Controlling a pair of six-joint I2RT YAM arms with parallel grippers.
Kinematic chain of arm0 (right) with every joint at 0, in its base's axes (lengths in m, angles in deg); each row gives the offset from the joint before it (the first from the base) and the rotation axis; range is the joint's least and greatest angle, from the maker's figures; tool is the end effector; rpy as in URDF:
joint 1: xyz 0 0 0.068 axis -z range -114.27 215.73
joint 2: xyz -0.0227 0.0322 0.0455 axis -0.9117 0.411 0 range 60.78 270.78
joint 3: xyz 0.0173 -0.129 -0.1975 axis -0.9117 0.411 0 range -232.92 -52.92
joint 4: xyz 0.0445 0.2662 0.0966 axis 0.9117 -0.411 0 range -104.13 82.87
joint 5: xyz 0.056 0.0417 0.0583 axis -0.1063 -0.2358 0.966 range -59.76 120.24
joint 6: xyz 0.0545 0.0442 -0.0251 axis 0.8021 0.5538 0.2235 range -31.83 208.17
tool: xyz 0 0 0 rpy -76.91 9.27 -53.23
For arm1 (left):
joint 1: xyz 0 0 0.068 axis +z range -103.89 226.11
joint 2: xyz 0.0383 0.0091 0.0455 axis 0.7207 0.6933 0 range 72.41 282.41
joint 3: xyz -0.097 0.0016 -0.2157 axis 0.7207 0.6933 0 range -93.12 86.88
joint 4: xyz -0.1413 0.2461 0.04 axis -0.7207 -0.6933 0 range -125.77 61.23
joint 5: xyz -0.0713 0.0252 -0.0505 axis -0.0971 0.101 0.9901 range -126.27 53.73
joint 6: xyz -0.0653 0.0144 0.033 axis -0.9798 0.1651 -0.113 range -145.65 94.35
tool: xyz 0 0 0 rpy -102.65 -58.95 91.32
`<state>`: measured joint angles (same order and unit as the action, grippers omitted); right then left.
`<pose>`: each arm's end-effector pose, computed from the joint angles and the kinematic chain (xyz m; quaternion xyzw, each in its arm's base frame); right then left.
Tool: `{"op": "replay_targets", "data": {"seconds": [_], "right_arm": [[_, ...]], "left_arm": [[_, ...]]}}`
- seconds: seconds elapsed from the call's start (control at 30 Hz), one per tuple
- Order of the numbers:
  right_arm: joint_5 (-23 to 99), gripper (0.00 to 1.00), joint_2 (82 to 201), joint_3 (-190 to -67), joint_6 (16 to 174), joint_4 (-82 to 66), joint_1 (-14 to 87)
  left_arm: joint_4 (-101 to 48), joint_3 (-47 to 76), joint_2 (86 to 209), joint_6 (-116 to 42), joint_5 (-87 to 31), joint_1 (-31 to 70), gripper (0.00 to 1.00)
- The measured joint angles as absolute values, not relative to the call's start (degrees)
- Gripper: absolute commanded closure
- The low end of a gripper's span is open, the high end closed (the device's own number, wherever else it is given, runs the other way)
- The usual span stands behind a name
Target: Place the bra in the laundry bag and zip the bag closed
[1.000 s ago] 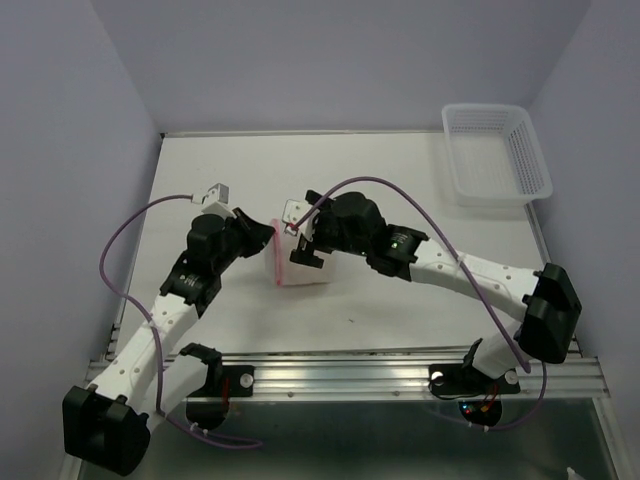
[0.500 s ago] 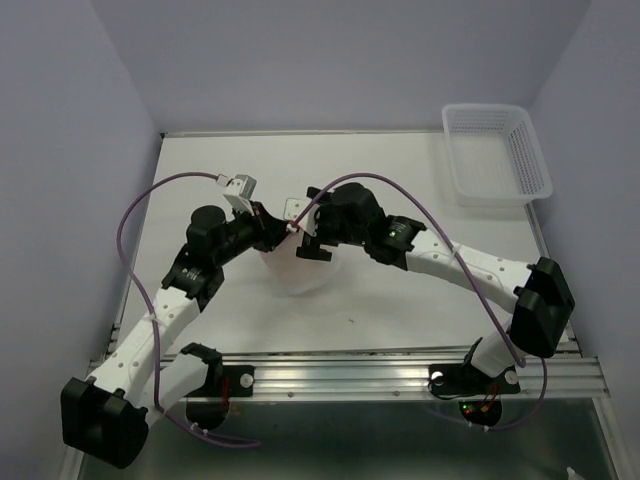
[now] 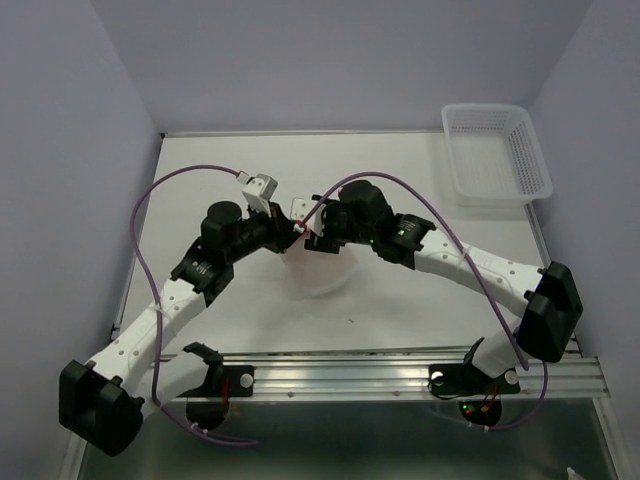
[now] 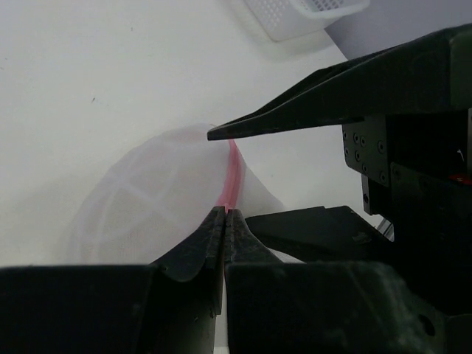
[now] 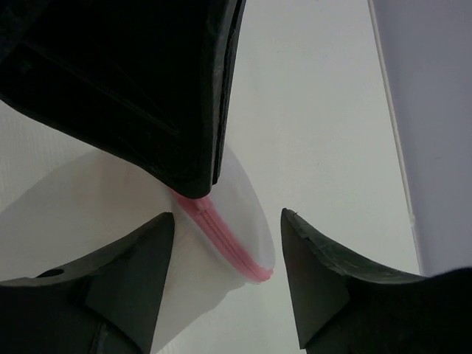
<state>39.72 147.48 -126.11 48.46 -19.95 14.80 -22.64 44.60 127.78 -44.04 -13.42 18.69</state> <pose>0.2484 0.3225 0.2741 -0.6326 0.5643 0.1213 0.5163 0.2554 -0.1599 0.2807 0.1887 0.7213 -0.3896 0.5407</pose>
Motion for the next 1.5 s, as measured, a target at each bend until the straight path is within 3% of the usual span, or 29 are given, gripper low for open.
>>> {"op": "replay_targets", "data": {"seconds": [0.07, 0.13, 0.4, 0.7, 0.87, 1.1, 1.37, 1.5], "right_arm": [[39.8, 0.53, 147.5, -126.0, 48.6, -20.5, 14.8], [40.1, 0.55, 147.5, -125.8, 49.0, -20.8, 15.2], [42.8, 0.45, 147.5, -124.4, 48.6, -21.1, 16.0], [44.7, 0.48, 147.5, -124.4, 46.0, -21.8, 16.2], [46.8, 0.64, 147.5, -124.3, 44.4, -22.5, 16.2], [47.2, 0.73, 148.5, -124.3, 43.4, -24.0, 16.2], [47.1, 0.99, 148.5, -124.3, 43.2, -24.0, 16.2], [46.3, 0.99, 148.5, -124.3, 43.2, -23.8, 16.3]], "left_arm": [[-22.6, 44.6, 127.8, -43.7, -13.8, 18.3, 1.0], [-22.7, 44.6, 127.7, -43.6, -14.4, 18.1, 1.0], [-23.2, 44.6, 127.7, -42.6, -15.3, 17.2, 1.0], [-23.1, 44.4, 129.1, -40.9, -15.1, 16.1, 1.0], [-23.1, 44.4, 130.2, -39.7, -14.2, 15.5, 1.0], [-23.3, 44.4, 129.6, -39.3, -14.6, 15.3, 1.0], [-25.1, 44.4, 127.9, -39.4, -16.3, 15.2, 1.0], [-26.2, 44.6, 126.8, -40.6, -18.7, 14.9, 1.0]]}}
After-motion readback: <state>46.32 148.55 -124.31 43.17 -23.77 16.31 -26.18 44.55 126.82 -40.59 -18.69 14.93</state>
